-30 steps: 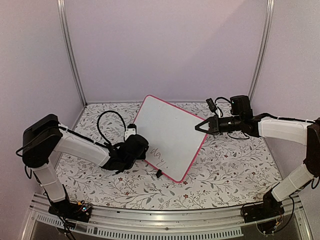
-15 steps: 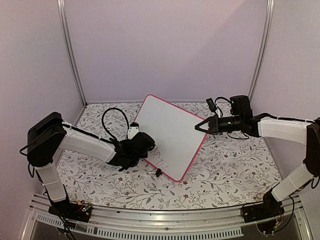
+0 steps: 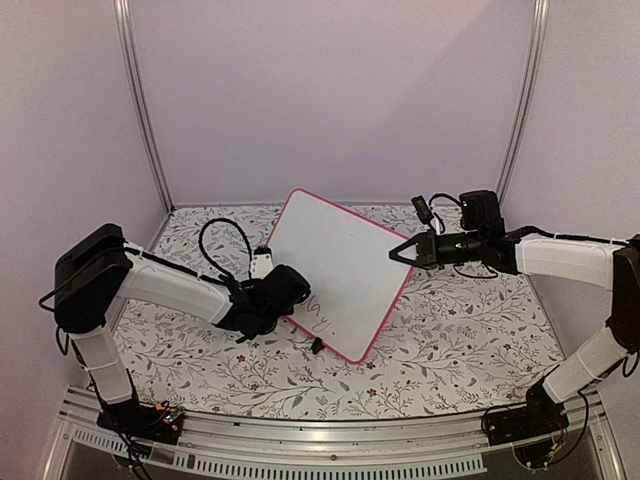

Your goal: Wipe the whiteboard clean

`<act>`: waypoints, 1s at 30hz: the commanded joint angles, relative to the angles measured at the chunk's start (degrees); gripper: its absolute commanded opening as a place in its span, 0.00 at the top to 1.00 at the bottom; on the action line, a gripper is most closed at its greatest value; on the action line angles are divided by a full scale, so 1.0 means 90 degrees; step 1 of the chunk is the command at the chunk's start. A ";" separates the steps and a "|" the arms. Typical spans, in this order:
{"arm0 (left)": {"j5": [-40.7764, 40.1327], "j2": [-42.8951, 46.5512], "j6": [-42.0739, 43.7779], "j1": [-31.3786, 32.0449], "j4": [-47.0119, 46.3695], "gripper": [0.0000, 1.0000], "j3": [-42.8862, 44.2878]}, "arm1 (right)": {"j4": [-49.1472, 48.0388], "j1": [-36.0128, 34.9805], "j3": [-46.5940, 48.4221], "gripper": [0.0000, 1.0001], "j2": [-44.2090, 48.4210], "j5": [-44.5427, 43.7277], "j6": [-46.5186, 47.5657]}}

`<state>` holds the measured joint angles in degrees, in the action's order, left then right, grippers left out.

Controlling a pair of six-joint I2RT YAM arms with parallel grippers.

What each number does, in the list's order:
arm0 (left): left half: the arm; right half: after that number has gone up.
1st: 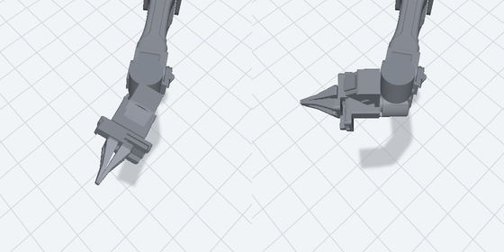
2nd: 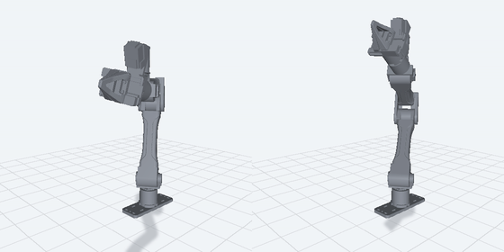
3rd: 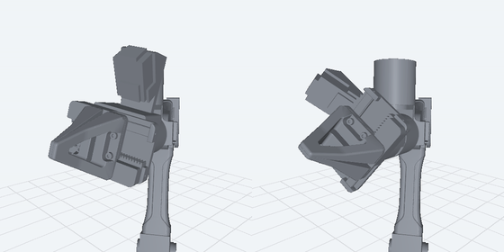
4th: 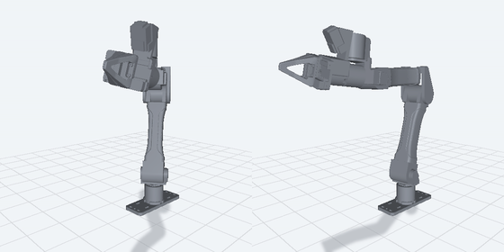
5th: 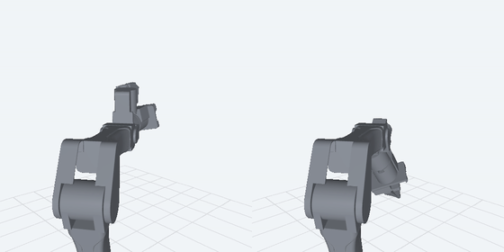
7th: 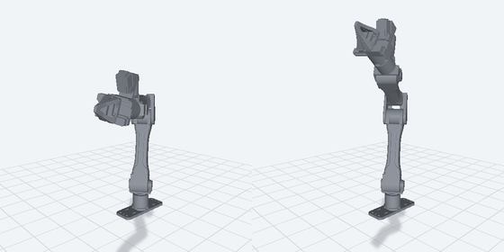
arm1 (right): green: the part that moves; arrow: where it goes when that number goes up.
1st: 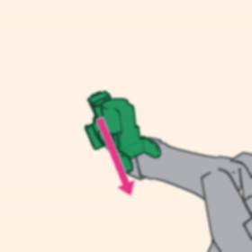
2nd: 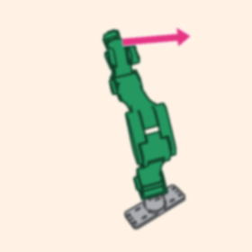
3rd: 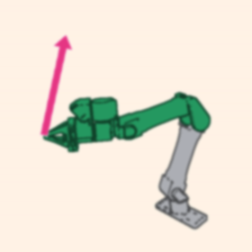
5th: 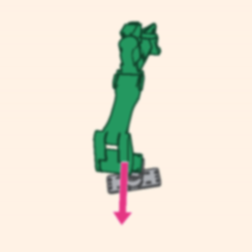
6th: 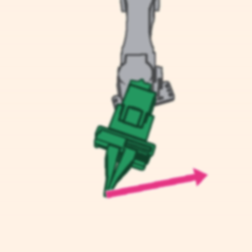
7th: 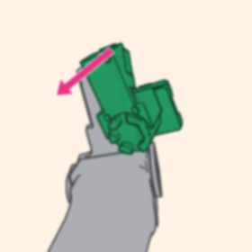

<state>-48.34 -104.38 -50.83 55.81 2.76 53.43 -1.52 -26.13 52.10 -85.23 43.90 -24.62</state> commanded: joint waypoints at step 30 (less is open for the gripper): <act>0.4426 0.1402 0.1425 -0.0862 -0.2050 1.00 -0.1484 | 0.0892 -0.0266 -0.0142 1.00 -0.0281 -0.0068 0.0270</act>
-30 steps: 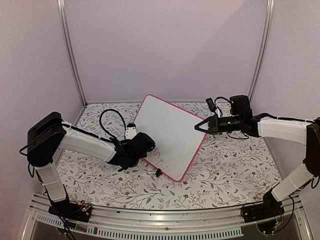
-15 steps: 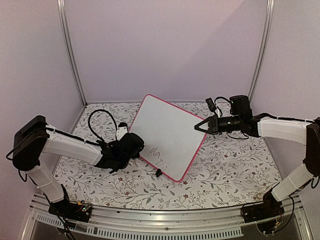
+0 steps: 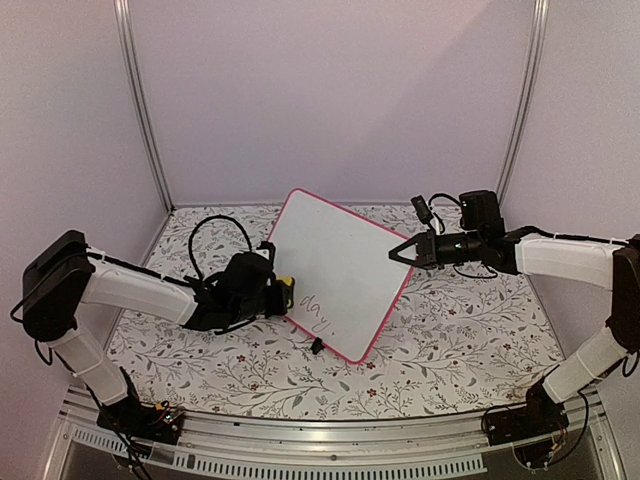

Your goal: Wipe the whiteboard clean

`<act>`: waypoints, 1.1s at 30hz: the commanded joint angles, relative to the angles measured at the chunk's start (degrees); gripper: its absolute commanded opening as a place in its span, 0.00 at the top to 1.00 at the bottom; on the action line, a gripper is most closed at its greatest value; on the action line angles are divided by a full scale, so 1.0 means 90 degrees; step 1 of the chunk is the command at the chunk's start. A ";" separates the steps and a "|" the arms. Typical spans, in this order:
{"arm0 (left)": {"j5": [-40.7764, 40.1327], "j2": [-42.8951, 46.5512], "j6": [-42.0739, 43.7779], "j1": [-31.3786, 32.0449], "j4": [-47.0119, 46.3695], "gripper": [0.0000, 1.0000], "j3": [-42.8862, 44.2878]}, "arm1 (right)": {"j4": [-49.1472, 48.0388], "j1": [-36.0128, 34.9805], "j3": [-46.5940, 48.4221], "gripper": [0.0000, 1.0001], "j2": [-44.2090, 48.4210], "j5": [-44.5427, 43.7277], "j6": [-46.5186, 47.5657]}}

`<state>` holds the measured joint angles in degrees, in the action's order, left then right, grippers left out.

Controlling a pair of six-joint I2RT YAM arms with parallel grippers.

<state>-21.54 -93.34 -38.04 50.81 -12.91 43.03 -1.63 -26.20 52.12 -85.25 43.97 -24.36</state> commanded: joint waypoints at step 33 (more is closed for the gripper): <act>0.2471 0.0781 -0.1738 -0.0898 -0.1184 1.00 -0.1225 | 0.0448 0.0110 -0.0608 1.00 0.0974 0.0398 0.0037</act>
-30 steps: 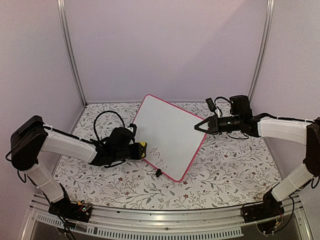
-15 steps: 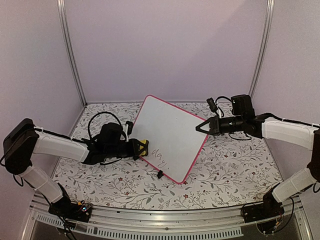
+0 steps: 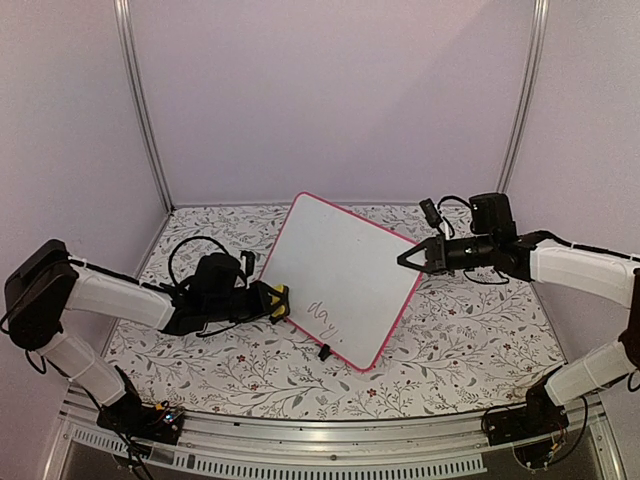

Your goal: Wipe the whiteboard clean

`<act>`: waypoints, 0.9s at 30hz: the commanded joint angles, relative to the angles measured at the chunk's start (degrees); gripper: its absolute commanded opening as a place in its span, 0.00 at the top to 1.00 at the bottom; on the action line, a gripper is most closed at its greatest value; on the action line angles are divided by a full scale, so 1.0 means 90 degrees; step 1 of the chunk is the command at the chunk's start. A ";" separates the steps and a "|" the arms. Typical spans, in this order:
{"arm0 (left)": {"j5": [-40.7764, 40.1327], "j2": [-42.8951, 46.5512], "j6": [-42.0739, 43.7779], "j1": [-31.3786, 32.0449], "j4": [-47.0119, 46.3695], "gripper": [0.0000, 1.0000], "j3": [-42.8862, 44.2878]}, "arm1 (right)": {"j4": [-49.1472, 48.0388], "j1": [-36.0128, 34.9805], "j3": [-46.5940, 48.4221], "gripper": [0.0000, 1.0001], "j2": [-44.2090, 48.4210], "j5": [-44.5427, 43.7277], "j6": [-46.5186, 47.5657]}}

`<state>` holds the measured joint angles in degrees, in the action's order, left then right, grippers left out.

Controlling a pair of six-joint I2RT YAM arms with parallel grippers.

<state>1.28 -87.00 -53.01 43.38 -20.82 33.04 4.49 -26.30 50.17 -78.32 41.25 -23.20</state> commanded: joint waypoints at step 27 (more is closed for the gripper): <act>-0.0123 0.0504 -0.0055 -0.0044 -0.0839 1.00 -0.0629 | -0.1454 0.0530 -0.0653 1.00 0.1397 0.0707 -0.0633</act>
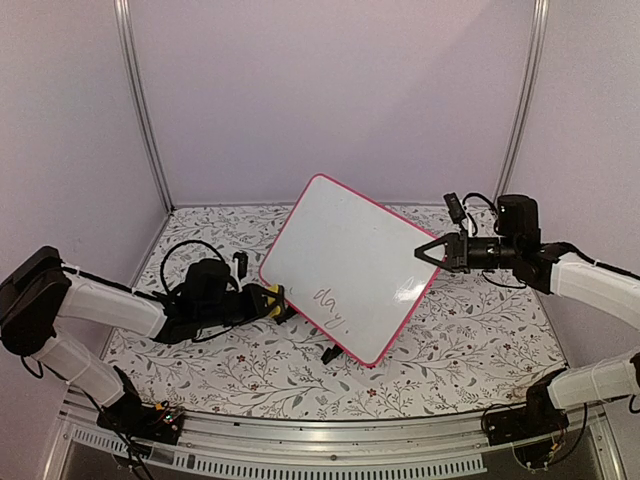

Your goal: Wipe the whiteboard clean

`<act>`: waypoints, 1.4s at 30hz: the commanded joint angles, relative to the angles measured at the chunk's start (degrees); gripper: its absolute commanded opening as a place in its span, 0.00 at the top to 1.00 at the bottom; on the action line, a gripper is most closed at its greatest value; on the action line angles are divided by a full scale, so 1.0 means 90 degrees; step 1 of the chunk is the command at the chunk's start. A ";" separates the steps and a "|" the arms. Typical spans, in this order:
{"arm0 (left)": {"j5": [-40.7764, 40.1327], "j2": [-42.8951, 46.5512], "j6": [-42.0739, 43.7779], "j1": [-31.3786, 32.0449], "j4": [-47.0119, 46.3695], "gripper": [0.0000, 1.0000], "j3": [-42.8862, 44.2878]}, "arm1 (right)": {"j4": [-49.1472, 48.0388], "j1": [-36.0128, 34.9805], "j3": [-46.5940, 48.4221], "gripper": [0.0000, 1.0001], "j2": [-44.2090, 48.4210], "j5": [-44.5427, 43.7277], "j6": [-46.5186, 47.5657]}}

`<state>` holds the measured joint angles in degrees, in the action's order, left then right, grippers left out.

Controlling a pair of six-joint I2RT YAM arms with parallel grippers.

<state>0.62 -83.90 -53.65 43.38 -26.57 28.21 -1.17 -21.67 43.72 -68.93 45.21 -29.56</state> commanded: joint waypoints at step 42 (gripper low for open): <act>-0.0139 0.0040 0.0082 0.0187 -0.0007 1.00 0.0346 | -0.0471 -0.0092 -0.0339 1.00 0.0638 -0.0221 0.0531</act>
<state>-1.06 -81.71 -53.82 44.47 -27.55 28.34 1.65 -22.13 39.66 -64.95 42.02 -25.45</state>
